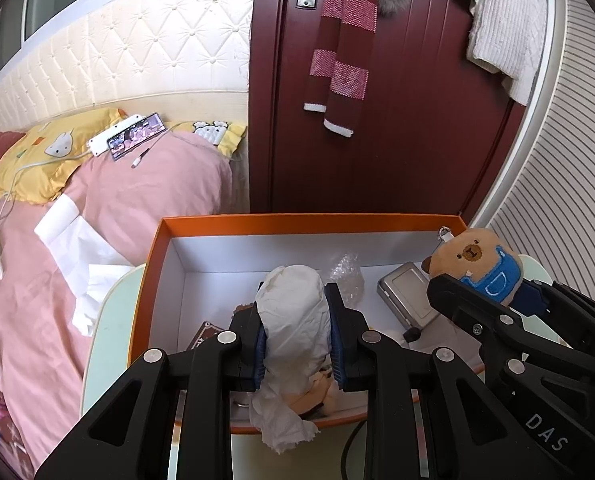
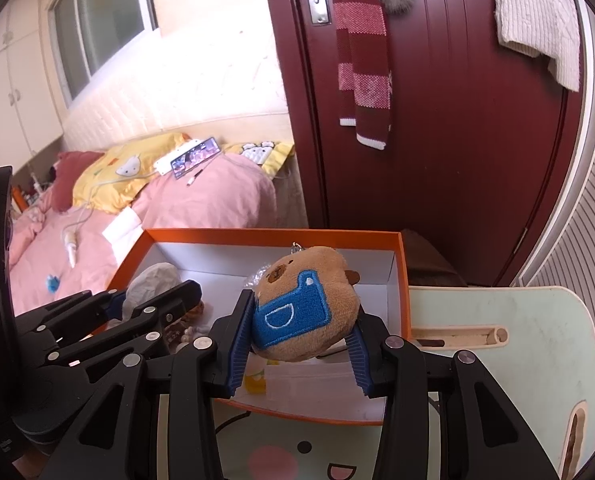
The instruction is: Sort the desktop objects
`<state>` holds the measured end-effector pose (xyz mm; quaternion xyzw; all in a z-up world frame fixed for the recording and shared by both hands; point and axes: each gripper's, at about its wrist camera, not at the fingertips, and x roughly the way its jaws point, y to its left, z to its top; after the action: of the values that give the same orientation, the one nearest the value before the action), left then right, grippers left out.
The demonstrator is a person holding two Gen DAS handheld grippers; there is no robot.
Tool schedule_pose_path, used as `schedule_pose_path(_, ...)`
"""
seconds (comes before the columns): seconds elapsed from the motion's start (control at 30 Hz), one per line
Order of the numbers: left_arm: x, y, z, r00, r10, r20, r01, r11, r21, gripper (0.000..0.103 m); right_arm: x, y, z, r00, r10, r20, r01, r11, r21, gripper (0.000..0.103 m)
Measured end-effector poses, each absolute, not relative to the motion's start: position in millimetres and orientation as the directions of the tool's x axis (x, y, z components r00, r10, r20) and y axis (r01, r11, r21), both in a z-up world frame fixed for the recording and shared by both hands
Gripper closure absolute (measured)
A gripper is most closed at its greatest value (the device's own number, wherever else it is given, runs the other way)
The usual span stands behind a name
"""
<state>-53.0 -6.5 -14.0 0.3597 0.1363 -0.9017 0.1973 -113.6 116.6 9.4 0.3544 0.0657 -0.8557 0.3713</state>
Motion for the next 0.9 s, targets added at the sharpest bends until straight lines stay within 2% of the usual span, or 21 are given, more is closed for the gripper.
schedule_pose_path(0.27, -52.9, -6.4, -12.5, -0.665, -0.264, -0.699, 0.456, -0.884, -0.100, 0.076, -113.5, 115.9, 11.7, -0.478, -0.594, -0.648, 0.682, -0.715, 0.153, 0.061)
schedule_pose_path(0.33, -52.7, -7.2, -12.2, -0.662, -0.270, -0.699, 0.461, -0.882, -0.096, 0.072, -113.8, 115.5, 12.0, -0.479, -0.594, -0.646, 0.681, -0.716, 0.153, 0.061)
schedule_pose_path(0.4, -51.9, -9.2, -11.1, -0.655, -0.285, -0.700, 0.477, -0.874, -0.091, 0.062, -113.8, 115.3, 13.2, -0.482, -0.596, -0.642, 0.683, -0.715, 0.152, 0.059)
schedule_pose_path(0.43, -50.5, -11.1, -10.2, -0.648, -0.302, -0.699, 0.496, -0.864, -0.086, 0.051, -113.5, 115.9, 14.5, -0.486, -0.598, -0.637, 0.683, -0.715, 0.151, 0.059)
schedule_pose_path(0.47, -46.9, -13.8, -8.6, -0.647, -0.326, -0.689, 0.518, -0.851, -0.084, 0.036, -113.1, 116.7, 15.9, -0.495, -0.599, -0.629, 0.680, -0.718, 0.149, 0.056)
schedule_pose_path(0.53, -37.7, -19.5, -4.6, -0.661, -0.360, -0.659, 0.549, -0.830, -0.098, 0.023, -113.9, 122.0, 19.4, -0.514, -0.603, -0.610, 0.667, -0.728, 0.157, 0.045)
schedule_pose_path(0.6, -28.0, -24.2, -0.1, -0.694, -0.362, -0.622, 0.551, -0.824, -0.135, 0.023, -115.0, 127.9, 22.4, -0.530, -0.611, -0.588, 0.655, -0.736, 0.175, 0.022)
schedule_pose_path(0.73, -22.2, -28.5, 4.7, -0.705, -0.343, -0.621, 0.543, -0.824, -0.161, 0.023, -117.3, 135.2, 26.0, -0.537, -0.624, -0.568, 0.643, -0.739, 0.204, 0.020)
schedule_pose_path(0.9, -18.8, -22.8, 6.4, -0.684, -0.371, -0.628, 0.542, -0.834, -0.098, 0.023, -114.5, 135.4, 29.5, -0.533, -0.624, -0.572, 0.647, -0.736, 0.199, 0.020)
